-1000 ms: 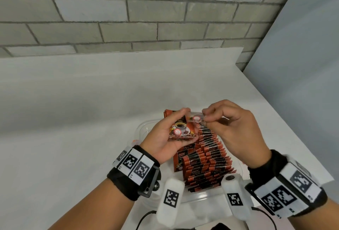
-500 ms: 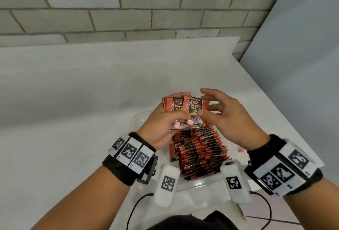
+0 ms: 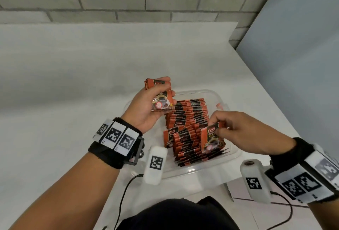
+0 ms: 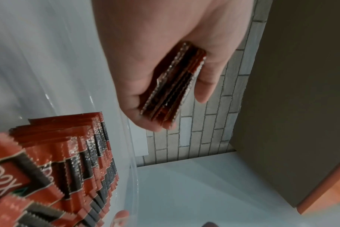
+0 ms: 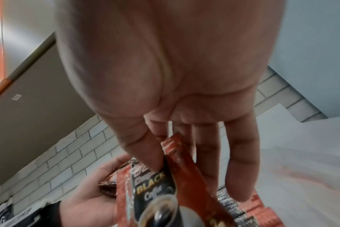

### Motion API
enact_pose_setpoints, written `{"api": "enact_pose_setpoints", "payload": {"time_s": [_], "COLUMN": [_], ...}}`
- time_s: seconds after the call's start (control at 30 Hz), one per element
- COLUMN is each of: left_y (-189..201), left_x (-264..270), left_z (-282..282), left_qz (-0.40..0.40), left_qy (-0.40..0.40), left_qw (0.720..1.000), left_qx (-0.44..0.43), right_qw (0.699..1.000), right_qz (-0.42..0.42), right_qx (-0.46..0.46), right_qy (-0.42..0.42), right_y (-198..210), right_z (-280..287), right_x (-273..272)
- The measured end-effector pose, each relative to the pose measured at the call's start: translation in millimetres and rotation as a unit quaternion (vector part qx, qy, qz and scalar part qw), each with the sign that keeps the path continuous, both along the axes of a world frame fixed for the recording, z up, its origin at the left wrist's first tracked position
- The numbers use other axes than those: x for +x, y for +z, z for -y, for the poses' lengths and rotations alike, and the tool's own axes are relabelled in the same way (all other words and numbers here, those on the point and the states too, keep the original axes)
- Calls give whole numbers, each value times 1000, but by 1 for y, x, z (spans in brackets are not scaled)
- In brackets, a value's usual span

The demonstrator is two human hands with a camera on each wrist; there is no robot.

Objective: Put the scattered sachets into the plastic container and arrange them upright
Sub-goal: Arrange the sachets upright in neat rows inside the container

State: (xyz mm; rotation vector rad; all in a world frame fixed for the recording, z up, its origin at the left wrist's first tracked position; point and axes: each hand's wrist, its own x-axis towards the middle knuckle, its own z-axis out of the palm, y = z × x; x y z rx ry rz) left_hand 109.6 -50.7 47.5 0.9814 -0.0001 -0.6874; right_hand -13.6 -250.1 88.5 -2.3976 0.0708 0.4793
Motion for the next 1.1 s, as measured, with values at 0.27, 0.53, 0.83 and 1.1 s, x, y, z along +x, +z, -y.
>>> {"api": "enact_pose_setpoints", "payload": {"time_s": [0.27, 0.53, 0.83, 1.1], "left_y": [-3, -4, -4, -5], "left_x": [2, 3, 4, 4], "left_z": [0, 0, 1, 1], "left_qz": [-7, -13, -10, -8], "left_qy": [-8, 0, -5, -10], "left_qw": [1000, 1000, 1000, 1000], "left_qx": [14, 25, 28, 28], "right_qw": [998, 996, 999, 995], "right_qz": [-8, 76, 29, 27], "right_qx": [54, 44, 21, -14], "right_qy": [19, 1, 39, 91], "right_y": [-8, -16, -20, -12], "right_z": [-13, -25, -31, -32], "right_x": [-14, -17, -24, -26]}}
